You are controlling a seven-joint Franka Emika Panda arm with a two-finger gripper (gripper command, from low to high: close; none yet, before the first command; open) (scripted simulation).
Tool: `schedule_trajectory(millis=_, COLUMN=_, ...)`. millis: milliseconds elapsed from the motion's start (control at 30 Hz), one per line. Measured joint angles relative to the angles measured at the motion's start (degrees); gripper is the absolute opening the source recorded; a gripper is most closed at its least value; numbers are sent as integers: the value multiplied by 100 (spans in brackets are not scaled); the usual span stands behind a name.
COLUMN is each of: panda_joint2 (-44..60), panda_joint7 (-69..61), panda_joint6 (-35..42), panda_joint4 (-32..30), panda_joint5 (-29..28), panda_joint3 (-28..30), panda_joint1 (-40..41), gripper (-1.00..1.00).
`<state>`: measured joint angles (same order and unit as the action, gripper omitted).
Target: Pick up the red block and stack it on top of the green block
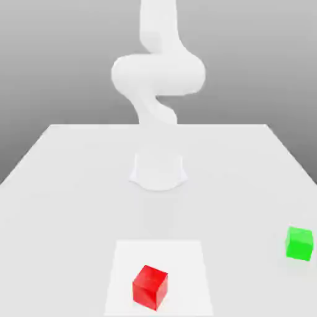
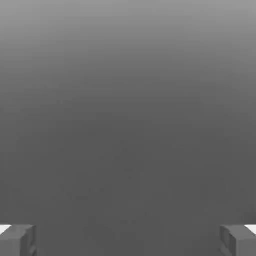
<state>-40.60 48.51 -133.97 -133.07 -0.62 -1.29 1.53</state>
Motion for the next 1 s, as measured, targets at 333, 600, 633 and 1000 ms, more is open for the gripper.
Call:
schedule_trajectory(millis=333, panda_joint2=2119, panda_joint7=1125, panda_joint6=-876, panda_joint4=-517, panda_joint5=-307, panda_joint3=-387, panda_joint1=488, gripper=0)
schedule_trajectory(millis=600, panda_joint2=3778, panda_joint7=1926, panda_joint6=-1569, panda_joint4=-925, panda_joint5=-433, panda_joint3=-442, panda_joint1=643, gripper=0)
schedule_trajectory(millis=633, panda_joint2=3983, panda_joint7=2004, panda_joint6=-1657, panda_joint4=-977, panda_joint5=-418, panda_joint3=-437, panda_joint1=651, gripper=0)
schedule_trajectory(millis=1000, panda_joint2=6015, panda_joint7=2466, panda_joint6=-2948, panda_joint4=-1089, panda_joint5=-413, panda_joint3=-279, panda_joint1=531, gripper=-100)
